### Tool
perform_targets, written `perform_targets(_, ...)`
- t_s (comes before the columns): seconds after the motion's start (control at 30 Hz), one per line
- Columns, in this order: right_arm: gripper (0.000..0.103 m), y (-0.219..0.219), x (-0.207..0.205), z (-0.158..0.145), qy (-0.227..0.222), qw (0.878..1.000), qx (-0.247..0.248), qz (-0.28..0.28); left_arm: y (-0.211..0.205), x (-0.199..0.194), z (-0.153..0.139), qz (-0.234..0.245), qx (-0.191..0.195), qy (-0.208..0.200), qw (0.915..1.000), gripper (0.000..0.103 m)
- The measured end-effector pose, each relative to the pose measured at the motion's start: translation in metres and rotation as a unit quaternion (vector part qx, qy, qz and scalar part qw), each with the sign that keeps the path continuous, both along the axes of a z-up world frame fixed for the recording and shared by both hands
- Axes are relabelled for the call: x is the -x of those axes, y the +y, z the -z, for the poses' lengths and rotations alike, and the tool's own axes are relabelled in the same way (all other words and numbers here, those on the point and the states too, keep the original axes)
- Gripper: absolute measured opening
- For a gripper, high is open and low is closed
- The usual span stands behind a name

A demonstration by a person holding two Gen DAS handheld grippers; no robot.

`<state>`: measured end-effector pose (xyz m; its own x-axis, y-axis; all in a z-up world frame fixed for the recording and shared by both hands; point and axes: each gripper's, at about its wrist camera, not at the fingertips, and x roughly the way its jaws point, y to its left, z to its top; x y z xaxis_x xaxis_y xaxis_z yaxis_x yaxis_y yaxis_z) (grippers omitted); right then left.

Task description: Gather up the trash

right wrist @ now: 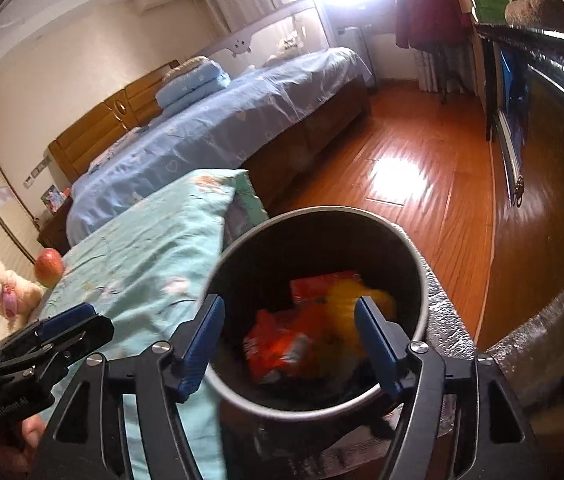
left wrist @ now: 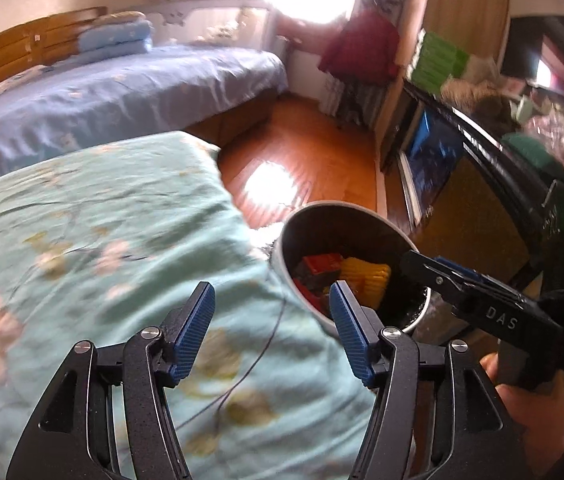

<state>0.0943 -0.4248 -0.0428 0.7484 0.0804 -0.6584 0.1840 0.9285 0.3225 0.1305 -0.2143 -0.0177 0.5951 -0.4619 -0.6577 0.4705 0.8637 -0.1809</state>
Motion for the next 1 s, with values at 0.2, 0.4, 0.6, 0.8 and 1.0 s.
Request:
perform_targets(0.2, 0.085, 0.044, 0.027, -0.022, -0.047, 0.999, 0.008, -0.024, 0.047, 0.036, -0.009, -0.045, 0.010, -0.034, 0.9984, 0.066)
perform_targets(0.4, 0.091, 0.090, 0.047, -0.037, -0.082, 0.994, 0.032, -0.057, 0.088, 0.067, -0.014, -0.088, 0.006, -0.065, 0.9940, 0.067)
perform_targets(0.6, 0.091, 0.118, 0.062, -0.056, -0.113, 0.989, 0.060, -0.079, 0.120, 0.098, -0.033, -0.128, 0.008, -0.114, 0.9852, 0.069)
perform_targets(0.8, 0.103, 0.139, 0.081, -0.078, -0.163, 0.978, 0.105, -0.079, 0.134, 0.121, -0.040, -0.170, -0.007, -0.172, 0.9702, 0.099)
perform_targets(1.0, 0.103, 0.147, 0.085, -0.067, -0.176, 0.974, 0.125, -0.062, 0.142, 0.129, -0.033, -0.200, -0.022, -0.200, 0.9589, 0.103)
